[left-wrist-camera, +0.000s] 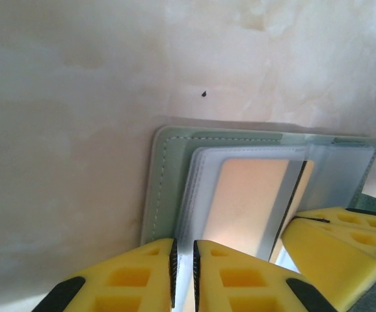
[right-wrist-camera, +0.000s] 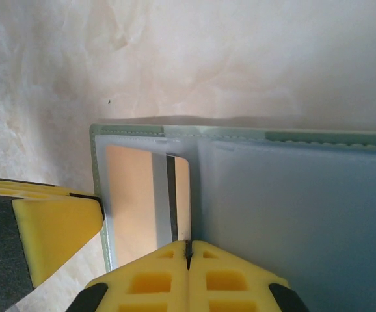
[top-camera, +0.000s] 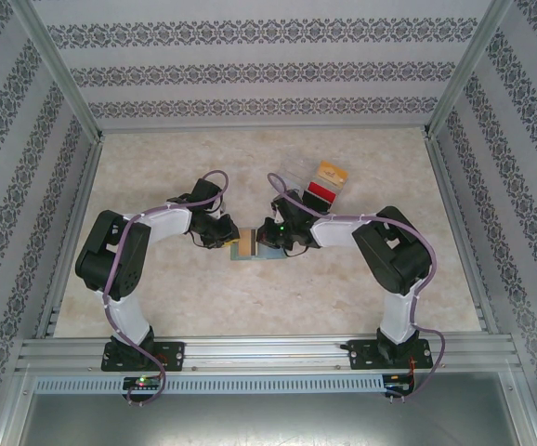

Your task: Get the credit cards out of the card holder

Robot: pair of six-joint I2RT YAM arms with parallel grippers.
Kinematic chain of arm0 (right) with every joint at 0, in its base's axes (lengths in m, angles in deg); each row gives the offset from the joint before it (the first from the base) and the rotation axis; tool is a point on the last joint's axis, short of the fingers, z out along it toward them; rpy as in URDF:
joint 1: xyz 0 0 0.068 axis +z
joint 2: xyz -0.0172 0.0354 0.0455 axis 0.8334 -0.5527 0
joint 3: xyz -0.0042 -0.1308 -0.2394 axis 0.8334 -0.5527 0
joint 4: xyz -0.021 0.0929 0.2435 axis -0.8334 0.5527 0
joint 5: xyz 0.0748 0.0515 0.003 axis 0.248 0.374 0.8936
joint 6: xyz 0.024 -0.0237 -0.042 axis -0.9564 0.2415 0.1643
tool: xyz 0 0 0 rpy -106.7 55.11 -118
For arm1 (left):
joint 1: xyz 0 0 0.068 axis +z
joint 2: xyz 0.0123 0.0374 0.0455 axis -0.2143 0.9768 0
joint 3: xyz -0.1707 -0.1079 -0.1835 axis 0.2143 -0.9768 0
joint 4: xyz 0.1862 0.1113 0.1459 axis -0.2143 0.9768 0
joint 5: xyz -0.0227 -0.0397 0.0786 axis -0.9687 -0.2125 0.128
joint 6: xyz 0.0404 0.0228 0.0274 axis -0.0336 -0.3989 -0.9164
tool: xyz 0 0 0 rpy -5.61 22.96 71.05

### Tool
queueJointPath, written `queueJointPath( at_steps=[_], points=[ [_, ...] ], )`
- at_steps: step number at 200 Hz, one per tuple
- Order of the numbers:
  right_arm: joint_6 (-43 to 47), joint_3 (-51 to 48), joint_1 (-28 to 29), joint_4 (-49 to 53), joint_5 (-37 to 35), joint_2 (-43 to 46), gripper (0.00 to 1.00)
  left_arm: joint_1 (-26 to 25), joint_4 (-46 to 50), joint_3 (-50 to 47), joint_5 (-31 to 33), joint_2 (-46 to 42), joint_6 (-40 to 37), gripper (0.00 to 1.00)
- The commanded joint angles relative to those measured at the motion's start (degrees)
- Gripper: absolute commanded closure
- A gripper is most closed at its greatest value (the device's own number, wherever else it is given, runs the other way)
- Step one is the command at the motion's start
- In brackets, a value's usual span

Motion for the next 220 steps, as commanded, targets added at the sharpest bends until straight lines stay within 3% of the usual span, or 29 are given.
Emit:
queueJointPath(
  at_steps=[1, 80, 162, 198, 220],
  points=[
    [1.37, -1.07, -0.66, -0.76, -1.39, 2.03, 0.99, -0.64, 1.27, 1.01, 0.61, 0.81, -1.44, 0.83],
    [1.53, -1.46, -0.73, -0.92, -1.67, 2.15, 0.99, -0.69, 0.33, 2.06, -2.37, -3.18, -1.99, 0.88],
    [1.38, -1.67, -1.26, -1.29, -0.87, 2.21, 0.98, -1.50, 1.30, 2.73, -1.21, 2.31, -1.92, 0.90],
    [0.79, -1.76, -1.29, -3.19, 1.60, 1.44, 0.82, -1.50, 2.18, 1.92, 0.61, 3.45, -2.40, 0.90],
    [0.60, -1.37, -1.29, -2.85, 2.33, 0.71, 0.79, -1.44, 2.50, 0.94, 1.59, 4.12, -2.64, 0.90]
  ],
)
